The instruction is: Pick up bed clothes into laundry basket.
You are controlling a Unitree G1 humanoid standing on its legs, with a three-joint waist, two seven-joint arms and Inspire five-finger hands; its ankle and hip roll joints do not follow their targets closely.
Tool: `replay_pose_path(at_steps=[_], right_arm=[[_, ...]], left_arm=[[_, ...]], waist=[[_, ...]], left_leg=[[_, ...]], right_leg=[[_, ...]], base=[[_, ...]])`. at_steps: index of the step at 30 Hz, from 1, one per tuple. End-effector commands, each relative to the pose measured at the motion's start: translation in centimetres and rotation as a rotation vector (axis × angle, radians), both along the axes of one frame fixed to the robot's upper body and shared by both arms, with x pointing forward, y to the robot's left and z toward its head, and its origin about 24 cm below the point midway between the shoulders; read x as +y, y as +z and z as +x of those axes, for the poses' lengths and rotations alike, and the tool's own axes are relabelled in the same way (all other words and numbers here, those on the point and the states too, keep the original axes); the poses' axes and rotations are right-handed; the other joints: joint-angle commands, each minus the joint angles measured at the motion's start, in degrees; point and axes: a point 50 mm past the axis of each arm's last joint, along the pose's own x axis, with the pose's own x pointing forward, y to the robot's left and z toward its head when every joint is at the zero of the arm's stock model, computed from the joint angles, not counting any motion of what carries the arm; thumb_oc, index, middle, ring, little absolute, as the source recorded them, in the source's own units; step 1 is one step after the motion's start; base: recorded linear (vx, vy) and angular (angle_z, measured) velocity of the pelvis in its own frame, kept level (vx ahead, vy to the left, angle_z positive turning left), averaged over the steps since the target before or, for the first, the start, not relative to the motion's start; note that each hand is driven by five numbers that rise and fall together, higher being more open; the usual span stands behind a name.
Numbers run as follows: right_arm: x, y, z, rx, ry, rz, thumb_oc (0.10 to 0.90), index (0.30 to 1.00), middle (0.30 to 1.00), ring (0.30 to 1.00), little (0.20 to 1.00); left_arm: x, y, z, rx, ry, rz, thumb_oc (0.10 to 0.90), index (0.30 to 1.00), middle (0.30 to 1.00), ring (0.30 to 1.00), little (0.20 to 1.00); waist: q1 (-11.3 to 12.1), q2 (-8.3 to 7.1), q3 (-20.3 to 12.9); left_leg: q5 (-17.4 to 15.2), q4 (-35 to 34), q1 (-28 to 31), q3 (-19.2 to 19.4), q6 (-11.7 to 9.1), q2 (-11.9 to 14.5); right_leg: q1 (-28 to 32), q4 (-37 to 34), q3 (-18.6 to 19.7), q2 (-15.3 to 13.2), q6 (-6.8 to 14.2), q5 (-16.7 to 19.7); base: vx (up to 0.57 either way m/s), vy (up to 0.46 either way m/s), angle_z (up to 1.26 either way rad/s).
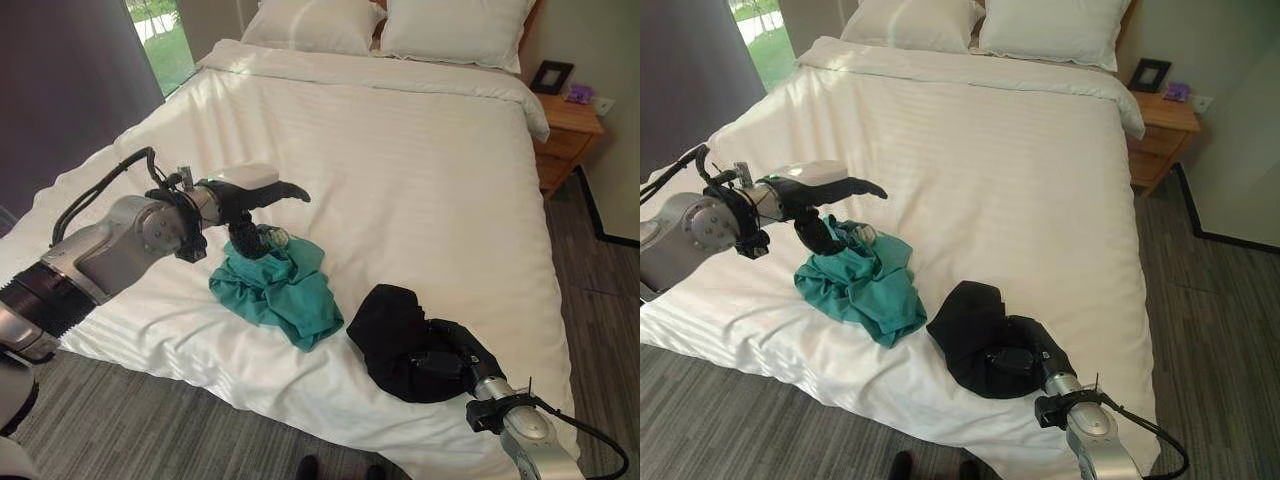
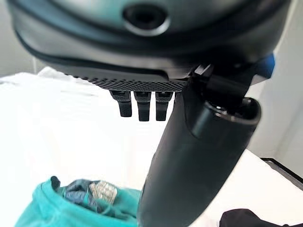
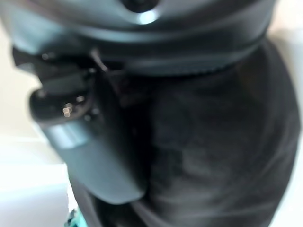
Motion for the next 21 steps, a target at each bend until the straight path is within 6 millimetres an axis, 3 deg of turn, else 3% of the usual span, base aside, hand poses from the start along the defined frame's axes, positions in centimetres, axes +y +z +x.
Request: replay_pose_path(at_steps=[1,11,14,17,18,21], right_arm=[[-1.7,4.7,1.2,-0.236,0.002,-0.037,0.400,0.300,0.300,0.300,0.300],[-1.1,6.0,2.4,-0.292,0.039,-0.053,0.400,0.300,0.300,0.300,0.300],[-0.6,6.3,2.7,-0.304,0.070,-0.071,0.400,0.300,0.300,0.300,0.300],[-0.4,6.5,3.0,-0.314,0.078,-0.079,0.400,0.300,0.300,0.300,0.300],[-0.1,6.7,3.2,-0.324,0.091,-0.076,0.400,0.300,0.300,0.300,0.300],[-0.1,6.7,3.2,-0.324,0.090,-0.076,0.400,0.300,0.300,0.300,0.300]], left_arm=[[-1.2,5.1,0.0,-0.233,-0.053,-0.028,0.800,0.900,0.900,0.900,0.900],[-0.7,2.4,3.1,-0.265,0.074,0.013,0.800,0.900,0.900,0.900,0.900],[0.6,0.1,5.0,-0.252,0.209,0.036,0.800,0.900,0.900,0.900,0.900],[1.2,-0.7,5.9,-0.256,0.271,0.072,0.800,0.900,0.900,0.900,0.900],[2.5,-2.2,6.5,-0.225,0.357,0.076,0.800,0.900,0.900,0.900,0.900],[2.5,-2.2,6.6,-0.226,0.356,0.075,0.800,0.900,0.900,0.900,0.900]], waist=[[0.42,0.72,-3.63],[-1.49,-0.87,-0.75],[-3.15,-2.48,1.62],[-3.95,-3.37,2.46],[-5.06,-4.61,3.24],[-5.01,-4.57,3.12]], left_leg=[[-3.02,-0.01,-3.00,-1.95,-0.13,-0.34],[-3.20,-0.01,-4.92,-0.58,0.11,-0.01],[-2.61,-0.01,-7.01,0.68,0.06,0.76],[-2.22,-0.01,-8.64,1.33,-0.13,1.26],[-1.94,-0.01,-9.71,1.90,-0.37,1.75],[-1.92,-0.01,-9.86,1.95,-0.39,1.78]], right_leg=[[2.95,1.64,-1.07,-2.03,4.20,-5.56],[0.61,1.93,-0.52,-1.78,4.28,-5.52],[-1.88,2.15,0.03,-1.15,4.22,-4.74],[-3.65,2.18,0.40,-0.54,4.13,-4.22],[-4.81,1.88,0.66,-0.02,3.96,-3.54],[-4.98,1.88,0.71,0.01,3.96,-3.50]], base=[[0.00,0.000,0.00],[-0.02,0.003,-0.01],[-0.09,0.009,-0.11],[-0.10,-0.013,-0.18],[-0.07,-0.018,-0.11],[-0.02,-0.006,-0.06]])
